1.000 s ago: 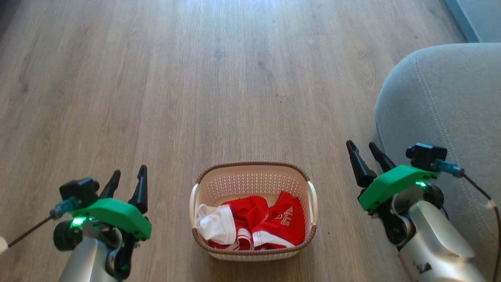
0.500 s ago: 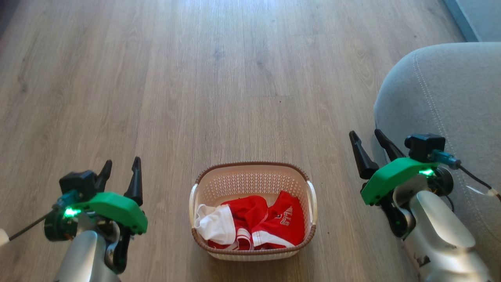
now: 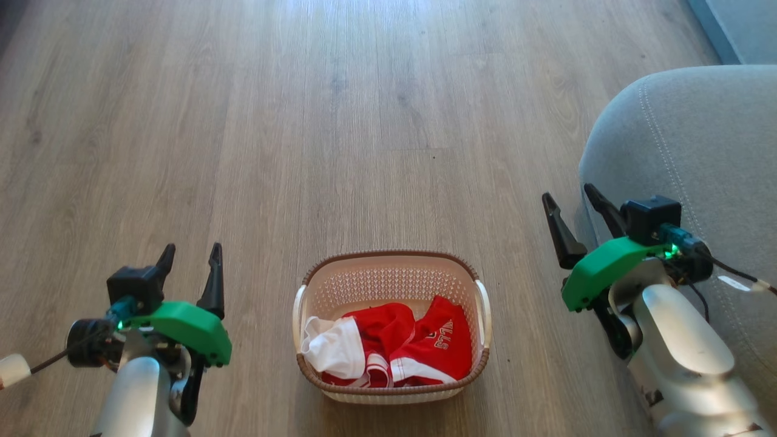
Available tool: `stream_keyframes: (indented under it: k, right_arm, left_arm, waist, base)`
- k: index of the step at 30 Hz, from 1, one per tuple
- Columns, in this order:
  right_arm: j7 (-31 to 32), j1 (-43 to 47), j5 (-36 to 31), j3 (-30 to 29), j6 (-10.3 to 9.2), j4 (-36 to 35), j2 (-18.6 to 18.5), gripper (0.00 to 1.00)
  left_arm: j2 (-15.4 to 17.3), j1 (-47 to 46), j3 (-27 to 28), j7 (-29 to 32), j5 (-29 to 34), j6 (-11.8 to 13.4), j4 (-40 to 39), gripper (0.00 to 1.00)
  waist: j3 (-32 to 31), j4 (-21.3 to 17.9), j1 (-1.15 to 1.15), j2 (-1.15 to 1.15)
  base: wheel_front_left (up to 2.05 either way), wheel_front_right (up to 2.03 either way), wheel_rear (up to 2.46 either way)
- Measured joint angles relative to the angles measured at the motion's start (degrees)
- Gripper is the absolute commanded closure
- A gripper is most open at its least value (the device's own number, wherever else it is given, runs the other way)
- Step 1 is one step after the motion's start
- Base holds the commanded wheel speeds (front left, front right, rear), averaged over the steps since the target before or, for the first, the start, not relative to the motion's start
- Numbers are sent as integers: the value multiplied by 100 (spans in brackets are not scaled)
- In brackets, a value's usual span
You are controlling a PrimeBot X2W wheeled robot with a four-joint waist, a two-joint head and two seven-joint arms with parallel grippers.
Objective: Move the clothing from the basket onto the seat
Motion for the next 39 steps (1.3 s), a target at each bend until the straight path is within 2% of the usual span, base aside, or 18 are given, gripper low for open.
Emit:
stream_keyframes:
  k: [7,24,32,39]
  right_arm:
    - [-111,-90,-511,-109,2,0,4,0]
    - [-111,-87,-626,-427,2,-98,80,0]
    - [-111,-89,-646,-448,2,-266,127,0]
    - [-112,-313,-723,-469,2,-616,160,0]
  left_arm:
    - [-54,-75,152,-101,491,-44,-68,0]
    - [-174,-129,424,-102,604,-144,10,0]
    - [-223,-129,301,-102,604,-244,159,0]
    - [-269,-269,107,-102,590,-297,187,0]
  waist:
    - [8,-7,0,0]
    - [40,-19,0,0]
    - [194,-64,0,0]
    - [661,-154,0,0]
  base:
    - [0,0,0]
    - [0,0,0]
    - [0,0,0]
    - [0,0,0]
